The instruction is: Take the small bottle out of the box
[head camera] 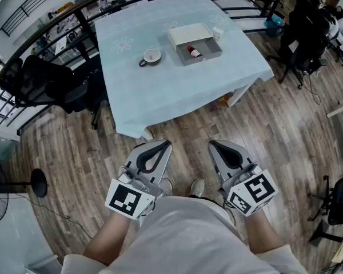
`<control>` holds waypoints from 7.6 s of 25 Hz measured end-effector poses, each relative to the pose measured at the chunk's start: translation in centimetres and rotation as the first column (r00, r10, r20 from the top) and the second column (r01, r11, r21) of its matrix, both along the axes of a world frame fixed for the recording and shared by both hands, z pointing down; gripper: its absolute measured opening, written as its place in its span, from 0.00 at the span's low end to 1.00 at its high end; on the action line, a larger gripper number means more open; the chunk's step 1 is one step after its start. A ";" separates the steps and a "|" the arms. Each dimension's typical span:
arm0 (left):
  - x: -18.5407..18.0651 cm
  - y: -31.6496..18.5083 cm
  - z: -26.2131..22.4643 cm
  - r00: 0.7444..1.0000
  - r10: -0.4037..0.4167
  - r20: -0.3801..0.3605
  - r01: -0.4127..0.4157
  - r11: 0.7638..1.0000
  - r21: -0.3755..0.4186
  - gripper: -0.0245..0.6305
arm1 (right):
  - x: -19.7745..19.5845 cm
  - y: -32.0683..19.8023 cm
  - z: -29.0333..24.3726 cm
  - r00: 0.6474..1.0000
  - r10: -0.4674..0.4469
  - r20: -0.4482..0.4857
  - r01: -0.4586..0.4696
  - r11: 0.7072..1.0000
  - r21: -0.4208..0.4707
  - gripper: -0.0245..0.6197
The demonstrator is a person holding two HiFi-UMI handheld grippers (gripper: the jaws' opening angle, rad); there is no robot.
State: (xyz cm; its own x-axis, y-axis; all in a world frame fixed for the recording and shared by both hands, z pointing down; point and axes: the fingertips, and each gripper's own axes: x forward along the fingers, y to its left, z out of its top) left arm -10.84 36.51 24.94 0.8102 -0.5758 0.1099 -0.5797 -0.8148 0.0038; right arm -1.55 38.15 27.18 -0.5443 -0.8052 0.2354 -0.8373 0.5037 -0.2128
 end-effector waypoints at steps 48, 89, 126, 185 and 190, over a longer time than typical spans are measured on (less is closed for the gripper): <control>9.6 -0.7 0.5 0.998 -0.055 0.030 0.054 0.997 0.048 0.07 | 11.9 0.0 0.9 0.998 0.008 0.060 -0.009 1.000 0.007 0.07; 6.0 -37.8 6.0 0.999 0.037 -0.003 -0.037 0.994 -0.103 0.07 | 7.8 -35.6 5.1 0.998 0.066 0.010 -0.063 0.987 -0.145 0.07; 5.9 -49.0 10.1 0.988 -0.151 0.015 0.151 0.968 -0.200 0.07 | 9.5 -51.7 9.8 0.986 -0.132 -0.097 0.111 0.974 -0.196 0.07; 3.3 -50.7 19.3 0.904 -0.427 0.015 0.402 0.837 -0.371 0.07 | 9.4 -58.4 32.3 0.768 -0.529 -0.361 0.168 0.711 -0.683 0.43; 2.4 -50.9 19.5 0.899 -0.438 0.018 0.413 0.831 -0.373 0.07 | 9.2 -58.4 33.4 0.745 -0.548 -0.380 0.149 0.692 -0.706 0.45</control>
State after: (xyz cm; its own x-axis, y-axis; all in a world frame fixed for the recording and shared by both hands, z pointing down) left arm -8.44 -14.34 44.45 0.5067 -0.7959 0.3313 -0.8567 -0.4218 0.2971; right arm 7.60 -20.24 60.62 -0.3721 -0.1485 0.9162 -0.6869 0.7079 -0.1643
